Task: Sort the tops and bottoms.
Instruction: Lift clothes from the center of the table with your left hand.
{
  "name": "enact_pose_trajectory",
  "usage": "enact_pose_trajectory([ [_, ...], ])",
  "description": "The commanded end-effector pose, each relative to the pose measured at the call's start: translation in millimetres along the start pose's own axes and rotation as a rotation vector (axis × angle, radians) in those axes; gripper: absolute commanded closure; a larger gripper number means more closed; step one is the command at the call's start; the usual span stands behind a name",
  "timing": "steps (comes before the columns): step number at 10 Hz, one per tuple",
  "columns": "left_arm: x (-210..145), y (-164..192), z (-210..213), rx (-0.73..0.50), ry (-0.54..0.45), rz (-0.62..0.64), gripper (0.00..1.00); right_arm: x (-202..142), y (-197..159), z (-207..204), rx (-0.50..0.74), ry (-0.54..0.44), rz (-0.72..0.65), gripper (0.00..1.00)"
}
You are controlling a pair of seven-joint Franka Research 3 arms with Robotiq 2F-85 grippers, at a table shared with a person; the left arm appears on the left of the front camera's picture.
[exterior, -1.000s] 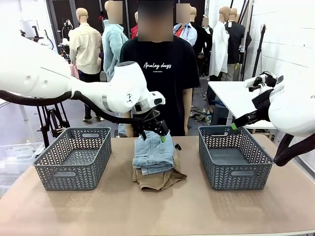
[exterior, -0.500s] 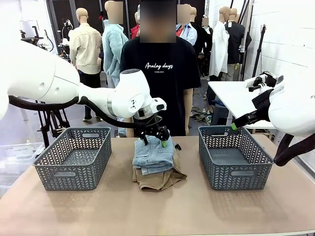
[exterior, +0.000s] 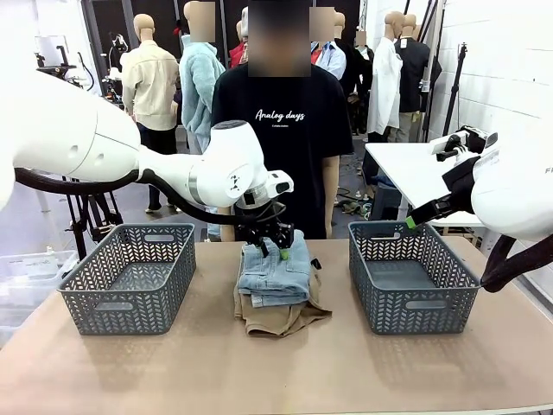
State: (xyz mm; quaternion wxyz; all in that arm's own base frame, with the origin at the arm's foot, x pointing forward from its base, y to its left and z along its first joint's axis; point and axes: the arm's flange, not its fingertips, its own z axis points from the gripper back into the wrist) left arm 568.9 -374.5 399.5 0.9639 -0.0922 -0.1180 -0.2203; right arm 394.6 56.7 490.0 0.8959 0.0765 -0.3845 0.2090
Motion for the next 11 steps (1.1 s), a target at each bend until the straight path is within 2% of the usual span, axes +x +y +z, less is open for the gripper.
enact_pose_trajectory([
  [1, -7, -2, 1, -0.008, 0.033, -0.001, 1.0, 0, -2, -1, 0.005, -0.009, -0.002, 0.0],
  [7, -16, -2, 16, 0.041, 0.019, 0.024, 1.0, 0, -2, -1, 0.005, -0.009, -0.002, 0.0],
  [8, -17, -9, 33, 0.064, -0.011, 0.018, 1.0, 0, -2, -1, 0.005, -0.009, -0.002, 0.0],
  [11, -15, -37, 147, 0.122, -0.121, -0.033, 1.0, 0, -2, -1, 0.005, -0.009, -0.002, 0.0],
])
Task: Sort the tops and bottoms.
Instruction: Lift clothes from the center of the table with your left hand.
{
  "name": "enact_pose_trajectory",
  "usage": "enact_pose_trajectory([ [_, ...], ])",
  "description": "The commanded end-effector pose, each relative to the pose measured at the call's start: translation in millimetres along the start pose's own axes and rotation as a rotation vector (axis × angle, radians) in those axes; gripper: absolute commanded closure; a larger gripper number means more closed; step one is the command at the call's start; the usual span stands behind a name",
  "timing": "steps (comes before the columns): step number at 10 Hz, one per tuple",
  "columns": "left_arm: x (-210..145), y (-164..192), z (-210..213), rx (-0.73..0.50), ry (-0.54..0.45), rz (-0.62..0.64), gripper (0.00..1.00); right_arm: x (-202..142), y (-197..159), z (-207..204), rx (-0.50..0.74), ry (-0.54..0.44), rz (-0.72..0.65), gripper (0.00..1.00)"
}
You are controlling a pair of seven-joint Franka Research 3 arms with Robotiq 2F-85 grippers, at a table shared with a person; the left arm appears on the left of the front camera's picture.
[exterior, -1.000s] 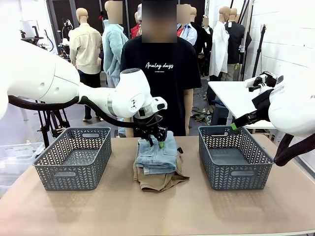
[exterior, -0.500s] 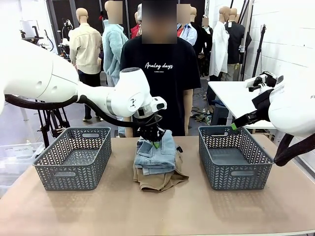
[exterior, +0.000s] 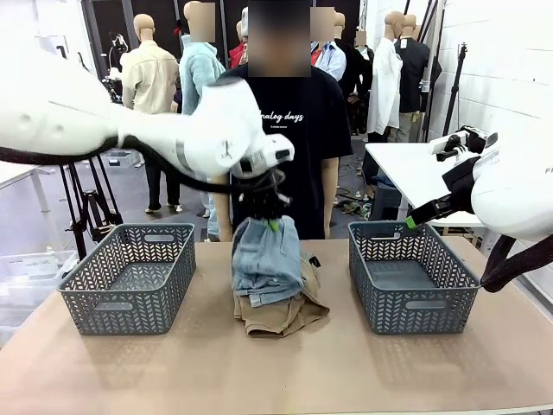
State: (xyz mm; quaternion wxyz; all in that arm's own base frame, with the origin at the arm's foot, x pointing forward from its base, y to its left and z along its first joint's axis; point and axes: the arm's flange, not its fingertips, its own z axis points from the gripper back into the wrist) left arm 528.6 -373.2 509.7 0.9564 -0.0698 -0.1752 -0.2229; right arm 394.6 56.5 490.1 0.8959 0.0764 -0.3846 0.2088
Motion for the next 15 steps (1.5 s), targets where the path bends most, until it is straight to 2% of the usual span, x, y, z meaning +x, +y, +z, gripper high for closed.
enact_pose_trajectory([
  [1, 5, -9, 78, 0.091, -0.063, -0.045, 1.0, 0, -2, -1, 0.005, -0.009, -0.002, 0.0],
  [3, 21, -26, 172, 0.087, -0.158, -0.121, 1.0, 0, -2, -1, 0.005, -0.009, -0.002, 0.0],
  [5, 24, -40, 231, 0.155, -0.235, -0.15, 1.0, 0, -2, -1, 0.005, -0.009, -0.002, 0.0],
  [6, 21, -41, 240, 0.173, -0.231, -0.153, 1.0, 0, -2, -1, 0.005, -0.009, -0.002, 0.0],
  [7, 12, -37, 230, 0.117, -0.215, -0.121, 1.0, 0, -2, -1, 0.005, -0.009, -0.002, 0.0],
  [15, 12, -37, 230, 0.117, -0.215, -0.121, 1.0, 0, -2, -1, 0.005, -0.009, -0.002, 0.0],
])
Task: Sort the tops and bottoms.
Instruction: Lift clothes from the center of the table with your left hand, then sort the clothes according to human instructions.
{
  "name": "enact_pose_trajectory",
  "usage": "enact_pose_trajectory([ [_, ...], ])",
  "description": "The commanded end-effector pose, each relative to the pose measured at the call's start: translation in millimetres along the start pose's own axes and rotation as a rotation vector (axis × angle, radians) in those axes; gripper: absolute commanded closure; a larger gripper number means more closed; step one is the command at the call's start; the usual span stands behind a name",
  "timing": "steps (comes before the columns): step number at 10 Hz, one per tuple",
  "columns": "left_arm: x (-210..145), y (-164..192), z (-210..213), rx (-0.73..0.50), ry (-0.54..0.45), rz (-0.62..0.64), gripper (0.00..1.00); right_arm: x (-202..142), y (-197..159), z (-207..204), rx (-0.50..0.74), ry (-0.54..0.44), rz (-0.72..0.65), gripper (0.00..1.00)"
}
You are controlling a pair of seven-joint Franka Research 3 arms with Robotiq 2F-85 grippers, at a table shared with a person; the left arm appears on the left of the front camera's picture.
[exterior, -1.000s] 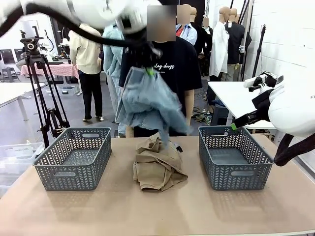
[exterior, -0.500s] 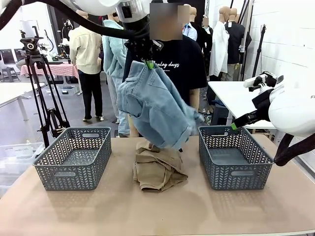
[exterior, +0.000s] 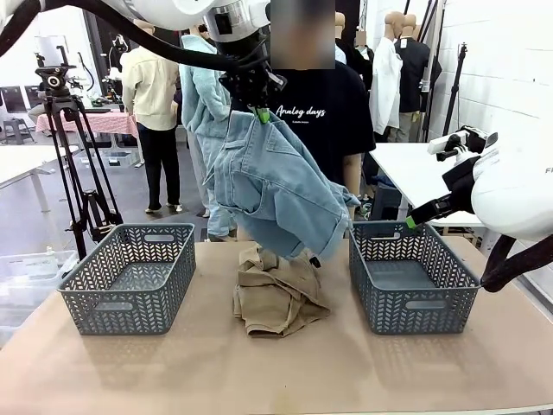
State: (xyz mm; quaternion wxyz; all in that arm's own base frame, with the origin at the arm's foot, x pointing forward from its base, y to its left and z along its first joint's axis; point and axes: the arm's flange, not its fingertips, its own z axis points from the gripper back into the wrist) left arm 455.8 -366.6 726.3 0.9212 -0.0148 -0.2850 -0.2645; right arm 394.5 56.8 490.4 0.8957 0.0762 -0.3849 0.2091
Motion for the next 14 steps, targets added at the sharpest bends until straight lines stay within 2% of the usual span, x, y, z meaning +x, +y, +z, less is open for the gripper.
enact_pose_trajectory([
  [1, -2.8, 2.1, 5.5, -0.015, -0.022, 0.013, 1.0, -0.6, -1.9, -1.2, 0.005, -0.008, -0.002, 0.0],
  [14, -2.8, 2.1, 5.5, -0.015, -0.022, 0.013, 1.0, -0.6, -1.9, -1.2, 0.005, -0.008, -0.002, 0.0],
])
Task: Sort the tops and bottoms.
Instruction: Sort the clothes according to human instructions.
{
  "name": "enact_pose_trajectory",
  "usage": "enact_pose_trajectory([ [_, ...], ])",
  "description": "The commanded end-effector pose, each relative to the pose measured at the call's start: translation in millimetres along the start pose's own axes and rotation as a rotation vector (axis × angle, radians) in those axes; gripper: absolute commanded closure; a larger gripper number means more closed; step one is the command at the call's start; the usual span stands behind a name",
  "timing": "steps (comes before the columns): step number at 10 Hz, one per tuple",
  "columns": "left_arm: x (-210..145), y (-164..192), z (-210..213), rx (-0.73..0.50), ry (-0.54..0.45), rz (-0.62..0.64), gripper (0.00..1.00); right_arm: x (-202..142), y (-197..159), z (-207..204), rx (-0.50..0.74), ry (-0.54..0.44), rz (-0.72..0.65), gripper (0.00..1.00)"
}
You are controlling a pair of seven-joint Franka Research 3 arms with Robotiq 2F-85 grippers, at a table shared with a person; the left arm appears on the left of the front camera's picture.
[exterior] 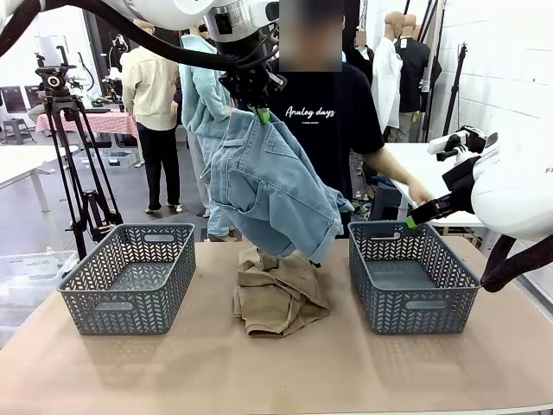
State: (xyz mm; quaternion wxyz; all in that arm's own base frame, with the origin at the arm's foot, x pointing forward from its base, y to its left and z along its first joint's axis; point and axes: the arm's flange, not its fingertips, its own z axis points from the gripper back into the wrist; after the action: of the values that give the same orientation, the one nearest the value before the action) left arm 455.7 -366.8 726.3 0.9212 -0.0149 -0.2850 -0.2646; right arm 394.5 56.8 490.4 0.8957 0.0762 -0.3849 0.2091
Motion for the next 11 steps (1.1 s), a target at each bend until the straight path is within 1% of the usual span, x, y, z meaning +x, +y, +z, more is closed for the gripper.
enact_pose_trajectory([
  [1, -2.8, 2.4, 5.4, -0.015, -0.022, 0.013, 1.0, -0.6, -1.9, -1.2, 0.005, -0.008, -0.002, 0.0],
  [11, -2.8, 2.4, 5.4, -0.015, -0.022, 0.013, 1.0, -0.6, -1.9, -1.2, 0.005, -0.008, -0.002, 0.0],
])
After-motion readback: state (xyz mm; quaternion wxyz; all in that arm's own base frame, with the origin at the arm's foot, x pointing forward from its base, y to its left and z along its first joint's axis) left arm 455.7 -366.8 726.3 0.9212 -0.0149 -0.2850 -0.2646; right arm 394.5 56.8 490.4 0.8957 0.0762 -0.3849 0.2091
